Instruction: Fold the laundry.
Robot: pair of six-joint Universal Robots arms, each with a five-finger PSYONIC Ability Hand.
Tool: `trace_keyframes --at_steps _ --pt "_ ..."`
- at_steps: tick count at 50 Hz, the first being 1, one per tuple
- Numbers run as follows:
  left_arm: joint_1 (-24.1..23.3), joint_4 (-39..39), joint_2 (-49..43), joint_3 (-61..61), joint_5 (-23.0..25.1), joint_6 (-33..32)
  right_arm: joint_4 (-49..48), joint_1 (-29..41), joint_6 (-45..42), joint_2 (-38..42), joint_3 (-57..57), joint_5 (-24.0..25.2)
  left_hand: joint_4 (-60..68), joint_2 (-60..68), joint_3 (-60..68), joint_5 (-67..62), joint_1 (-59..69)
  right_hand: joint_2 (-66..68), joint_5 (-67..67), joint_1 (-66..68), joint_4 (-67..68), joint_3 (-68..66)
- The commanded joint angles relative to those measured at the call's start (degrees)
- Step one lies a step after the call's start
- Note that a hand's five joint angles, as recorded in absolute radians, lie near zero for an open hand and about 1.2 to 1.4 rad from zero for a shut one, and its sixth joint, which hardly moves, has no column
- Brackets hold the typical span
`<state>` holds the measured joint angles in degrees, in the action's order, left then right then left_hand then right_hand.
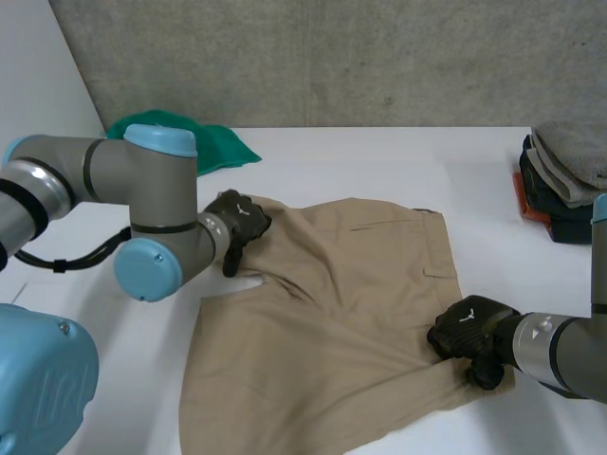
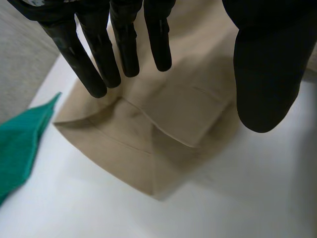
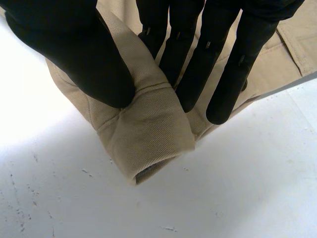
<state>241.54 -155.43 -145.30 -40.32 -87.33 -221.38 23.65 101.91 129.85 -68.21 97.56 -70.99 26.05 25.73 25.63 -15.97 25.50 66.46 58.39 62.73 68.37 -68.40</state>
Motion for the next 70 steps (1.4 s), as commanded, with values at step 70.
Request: trace_keyframes --at_steps 70 --pt "-10.74 6.54 32.62 -47.93 -6.18 31.01 -10.29 5.84 41.98 0.54 -10.47 -13.21 8.04 8.37 8.47 -8.13 8.59 13.54 11.61 17.27 11.63 -11.6"
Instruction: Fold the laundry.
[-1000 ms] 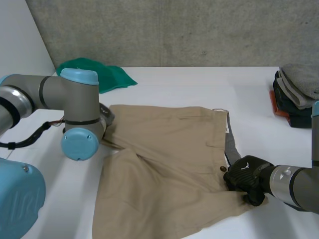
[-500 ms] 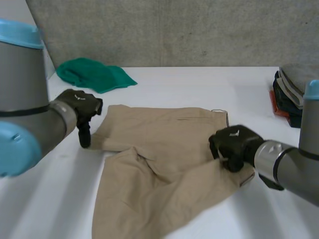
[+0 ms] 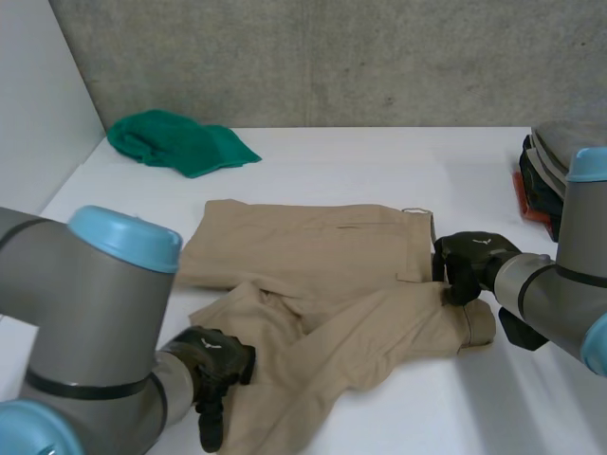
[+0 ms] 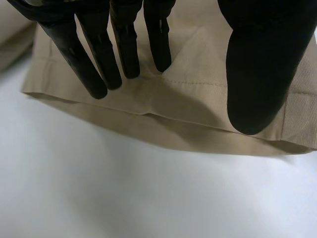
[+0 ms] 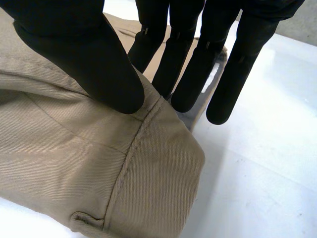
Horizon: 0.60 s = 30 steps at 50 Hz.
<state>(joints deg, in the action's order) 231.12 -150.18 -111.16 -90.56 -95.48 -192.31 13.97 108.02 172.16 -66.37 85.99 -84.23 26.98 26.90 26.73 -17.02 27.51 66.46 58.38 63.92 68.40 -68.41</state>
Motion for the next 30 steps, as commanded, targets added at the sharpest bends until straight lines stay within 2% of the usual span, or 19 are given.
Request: trace_keyframes --at_steps 1,7,11,25,27,30 --pt "-0.06 1.12 -0.39 2.31 2.22 2.72 -0.61 -0.26 -0.34 -1.3 1.11 0.03 7.12 7.2 7.37 -7.07 6.58 13.54 11.62 16.08 11.6 -11.59" --pt "-0.41 0.5 4.81 1.09 3.01 5.01 -0.69 0.09 -0.16 -1.22 1.02 0.12 6.45 6.53 6.7 -6.4 5.91 13.54 11.62 16.08 11.6 -11.59" --pt "-2.69 0.41 5.43 0.29 3.1 5.1 -0.69 0.61 -0.16 -1.22 0.76 0.12 4.26 4.34 4.51 -4.21 3.72 13.54 11.62 16.08 11.6 -11.59" --pt "-8.23 -7.75 -2.65 0.82 -0.06 0.97 -0.69 0.7 -0.16 -0.69 0.23 0.12 1.39 1.47 1.64 -1.35 0.86 13.54 11.62 16.08 11.6 -11.59" --pt "-8.85 -8.9 -3.62 1.08 -0.41 0.36 -0.69 0.61 -0.16 -0.69 0.14 0.12 4.24 4.32 4.49 -4.2 3.71 13.54 11.62 16.08 11.6 -11.59" --pt "-9.55 -11.45 -5.55 1.26 -1.99 -1.22 -0.69 0.53 0.02 -0.86 0.14 0.03 22.01 22.1 22.27 -21.97 21.48 13.54 11.62 16.08 11.6 -11.59"
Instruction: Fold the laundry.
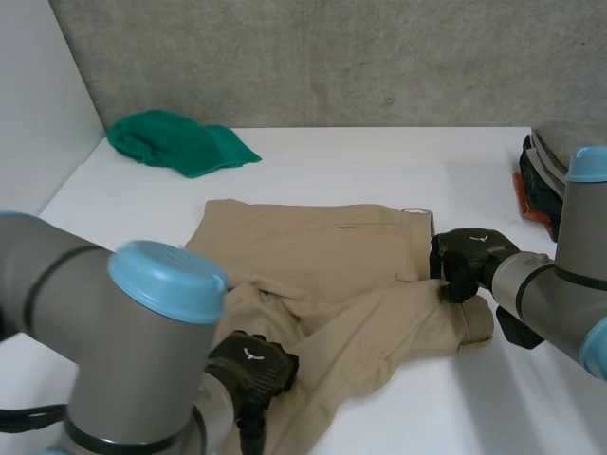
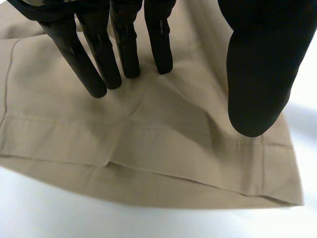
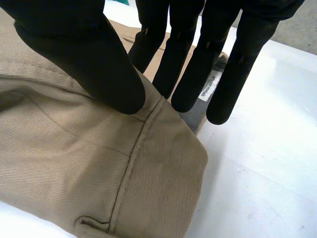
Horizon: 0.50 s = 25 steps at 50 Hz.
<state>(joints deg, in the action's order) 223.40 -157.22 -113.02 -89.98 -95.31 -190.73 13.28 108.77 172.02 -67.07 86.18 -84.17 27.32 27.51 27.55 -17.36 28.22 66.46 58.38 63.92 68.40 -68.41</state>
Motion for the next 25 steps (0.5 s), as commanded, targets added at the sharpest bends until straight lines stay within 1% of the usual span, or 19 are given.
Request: trace_keyframes --at_steps 1,2,3,7,8,11,12,13,16,17,19,21,23,25 --pt "-1.91 -5.19 -4.04 0.6 -2.69 -3.15 0.0 -0.31 0.25 -0.34 -0.05 0.06 29.24 29.05 29.01 -29.2 28.34 13.54 11.62 16.08 11.6 -11.59" --pt "-1.83 -6.94 -4.74 0.51 -4.0 -4.02 0.34 -0.4 0.33 -0.42 -0.05 0.15 50.13 49.94 49.9 -50.09 49.24 13.54 11.62 16.08 11.6 -11.59" --pt "-1.83 -7.91 -5.01 0.42 -4.79 -4.56 0.35 -0.4 0.34 -0.51 0.04 0.15 52.65 52.47 52.43 -52.62 51.76 13.54 11.62 16.08 11.6 -11.59" --pt "-0.69 -11.43 -4.66 -0.02 -7.52 -6.76 0.61 -0.4 0.07 -1.65 0.48 0.23 52.68 52.49 52.45 -52.64 51.78 13.54 11.62 16.08 11.6 -11.59" --pt "-0.08 -11.96 -4.14 -0.11 -7.53 -7.28 0.87 -0.4 -0.02 -2.09 0.65 0.41 52.68 52.49 52.45 -52.64 51.78 13.54 11.62 16.08 11.6 -11.59" --pt "3.78 -13.46 -0.8 -0.72 -6.3 -8.77 2.28 -0.49 -1.33 -4.2 1.7 1.2 52.68 52.49 52.45 -52.64 51.78 13.54 11.62 16.08 11.6 -11.59" --pt "5.28 -13.89 0.25 -0.72 -5.6 -9.3 2.8 -0.66 -2.03 -4.81 2.05 1.55 52.68 52.49 52.45 -52.64 51.78 13.54 11.62 16.08 11.6 -11.59" --pt "8.25 -14.33 1.91 -0.72 -3.77 -10.44 3.85 -1.01 -3.86 -6.04 3.02 2.6 52.68 52.49 52.45 -52.64 51.78 13.54 11.62 16.08 11.6 -11.59" --pt "12.57 -14.34 3.51 -0.46 0.28 -12.73 4.83 -1.54 -6.95 -7.45 4.43 4.53 52.68 52.49 52.45 -52.64 51.78 13.54 11.62 16.08 11.6 -11.59" --pt "15.37 -13.99 4.21 -0.02 3.25 -14.3 5.53 -1.72 -8.79 -8.15 5.3 5.93 52.68 52.49 52.45 -52.64 51.78 13.54 11.62 16.08 11.6 -11.59" --pt "17.41 -13.72 4.3 0.85 6.08 -15.72 6.06 -1.55 -10.21 -8.6 5.92 6.82 52.68 52.49 52.45 -52.64 51.78 13.54 11.62 16.08 11.6 -11.59" --pt "18.91 -13.29 3.96 3.65 10.21 -17.21 5.97 -0.06 -10.22 -8.69 7.24 7.88 52.68 52.49 52.45 -52.64 51.78 13.54 11.62 16.08 11.6 -11.59" --pt "19.53 -12.85 1.86 6.12 11.63 -17.22 5.28 1.78 -8.64 -8.6 8.03 7.79 52.68 52.49 52.45 -52.64 51.78 13.54 11.62 16.08 11.6 -11.59" --pt "20.05 -12.06 -0.17 7.79 11.46 -17.3 3.96 2.58 -7.67 -8.42 8.21 7.71 52.68 52.49 52.45 -52.64 51.78 13.54 11.62 16.08 11.6 -11.59"
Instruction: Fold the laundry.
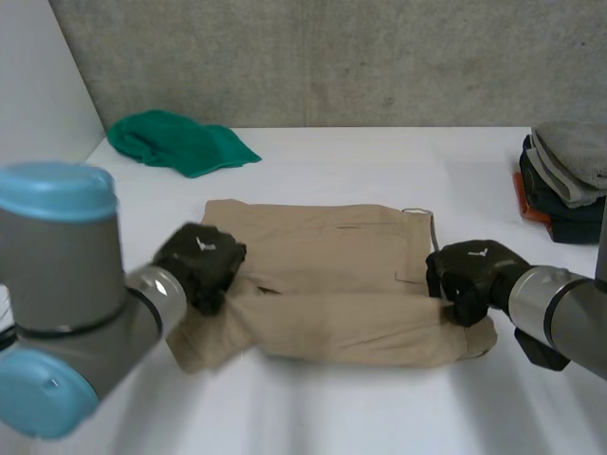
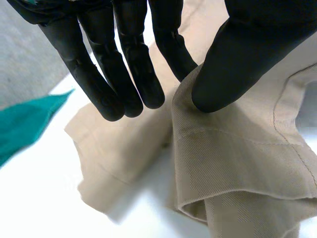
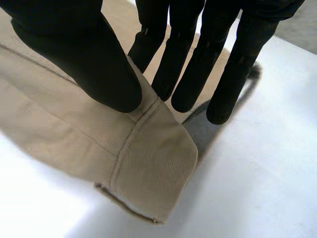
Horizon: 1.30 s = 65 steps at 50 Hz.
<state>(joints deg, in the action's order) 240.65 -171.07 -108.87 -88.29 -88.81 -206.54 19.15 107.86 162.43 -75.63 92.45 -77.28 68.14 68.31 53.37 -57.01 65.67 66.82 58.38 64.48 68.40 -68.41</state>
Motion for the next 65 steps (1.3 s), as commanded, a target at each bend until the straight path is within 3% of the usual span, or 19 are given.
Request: trace_keyframes --at_steps 1,9,12,17,21,29,36,40,52,65 --pt "3.06 3.28 -6.24 7.77 4.44 -1.41 -3.66 4.37 2.8 0.48 2.03 0.38 11.86 11.69 26.63 -12.99 14.33 13.18 11.62 15.52 11.6 -11.59" --pt "3.33 7.25 -12.32 15.07 2.24 -0.62 -13.15 7.09 4.39 5.04 -0.33 -4.71 11.86 11.69 26.63 -12.99 14.33 13.18 11.62 15.52 11.6 -11.59" --pt "3.33 7.16 -12.42 16.57 2.06 -0.18 -15.97 7.71 4.48 7.95 -2.79 -8.14 -5.23 -5.4 9.55 4.09 -2.75 13.18 11.62 15.52 11.6 -11.59" --pt "3.51 6.72 -9.0 16.93 -0.65 1.58 -18.36 7.98 4.83 14.79 -11.65 -18.14 -36.64 -36.81 -21.87 35.51 -34.17 13.18 11.62 15.52 11.6 -11.59" --pt "2.89 6.63 -4.0 13.78 -2.5 1.5 -15.29 8.5 6.05 17.97 -16.76 -21.5 -41.09 -41.26 -26.32 39.95 -38.62 13.18 11.62 15.52 11.6 -11.59" --pt "-2.73 6.9 6.12 1.38 -3.38 1.41 -10.18 9.56 8.26 19.91 -21.7 -21.51 -38.11 -38.28 -23.33 36.97 -35.64 13.18 11.62 15.52 11.6 -11.59" --pt "-7.13 6.2 7.72 -7.24 -4.26 1.76 -9.31 9.38 8.26 21.32 -23.11 -21.6 -38.06 -38.23 -23.29 36.92 -35.59 13.18 11.62 15.52 11.6 -11.59" --pt "-6.87 3.83 3.69 -7.42 -5.49 1.5 -8.17 9.3 8.52 21.4 -22.67 -21.6 -50.65 -50.82 -35.88 49.51 -48.18 13.18 11.62 15.52 11.6 -11.59" --pt "-4.23 -6.55 -8.46 0.13 -12.0 -1.75 -7.37 8.51 9.22 18.86 -18.01 -19.23 -47.52 -47.69 -32.74 46.38 -45.04 13.18 11.62 15.52 11.6 -11.59" --pt "-2.12 -10.42 -11.45 2.42 -8.31 -2.63 -7.63 6.92 8.96 17.71 -14.76 -16.24 -36.58 -36.75 -21.81 35.44 -34.11 13.18 11.62 15.52 11.6 -11.59"
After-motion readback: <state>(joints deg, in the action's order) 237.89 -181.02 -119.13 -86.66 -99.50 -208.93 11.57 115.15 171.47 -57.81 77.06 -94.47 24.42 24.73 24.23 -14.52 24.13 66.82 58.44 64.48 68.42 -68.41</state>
